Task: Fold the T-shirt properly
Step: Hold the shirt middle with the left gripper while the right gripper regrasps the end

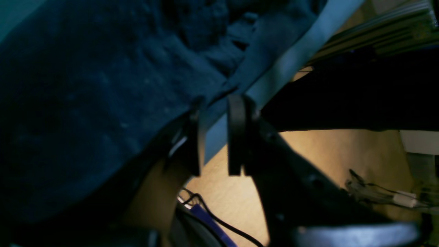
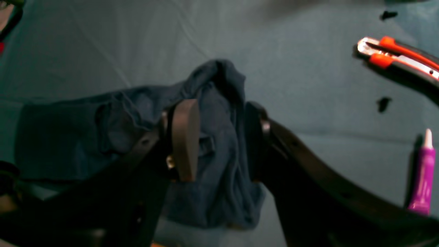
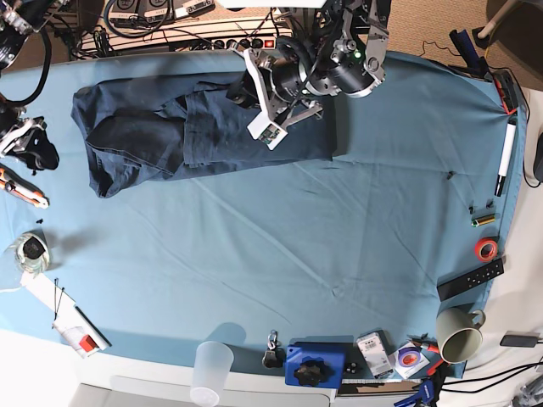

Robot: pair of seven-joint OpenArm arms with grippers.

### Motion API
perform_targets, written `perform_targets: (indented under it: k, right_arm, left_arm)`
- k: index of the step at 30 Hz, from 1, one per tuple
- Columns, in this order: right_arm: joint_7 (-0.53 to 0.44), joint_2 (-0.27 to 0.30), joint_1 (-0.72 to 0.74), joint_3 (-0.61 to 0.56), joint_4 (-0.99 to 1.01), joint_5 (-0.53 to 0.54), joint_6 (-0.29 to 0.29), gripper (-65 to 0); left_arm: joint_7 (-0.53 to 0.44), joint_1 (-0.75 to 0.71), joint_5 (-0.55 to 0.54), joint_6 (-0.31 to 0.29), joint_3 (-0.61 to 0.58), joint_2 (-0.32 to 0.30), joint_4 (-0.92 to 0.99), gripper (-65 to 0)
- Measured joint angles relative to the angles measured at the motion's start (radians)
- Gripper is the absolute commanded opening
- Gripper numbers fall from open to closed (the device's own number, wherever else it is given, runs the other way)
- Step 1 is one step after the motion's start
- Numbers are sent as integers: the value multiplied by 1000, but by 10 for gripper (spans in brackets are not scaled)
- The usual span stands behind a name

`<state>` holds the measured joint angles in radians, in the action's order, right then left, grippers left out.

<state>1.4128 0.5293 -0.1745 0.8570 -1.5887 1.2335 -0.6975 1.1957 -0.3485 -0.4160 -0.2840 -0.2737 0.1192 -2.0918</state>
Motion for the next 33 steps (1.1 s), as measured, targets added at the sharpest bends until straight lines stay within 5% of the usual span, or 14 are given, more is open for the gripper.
perform_targets:
  k: [8, 13, 22, 33]
  right_arm:
    - [1, 120, 143, -11, 513, 169, 3, -423]
    - [-7, 203, 206, -125, 796, 217, -1, -423]
    - [-11, 196, 216, -415, 883, 232, 1, -423]
    - [-36, 129, 223, -424, 873, 234, -8, -423]
  left_arm:
    - [8, -3, -14, 0, 0, 2, 0, -551]
    - [0, -3, -14, 0, 0, 2, 0, -551]
    - [0, -3, -14, 0, 0, 2, 0, -551]
    - [0, -3, -14, 0, 0, 3, 0, -551]
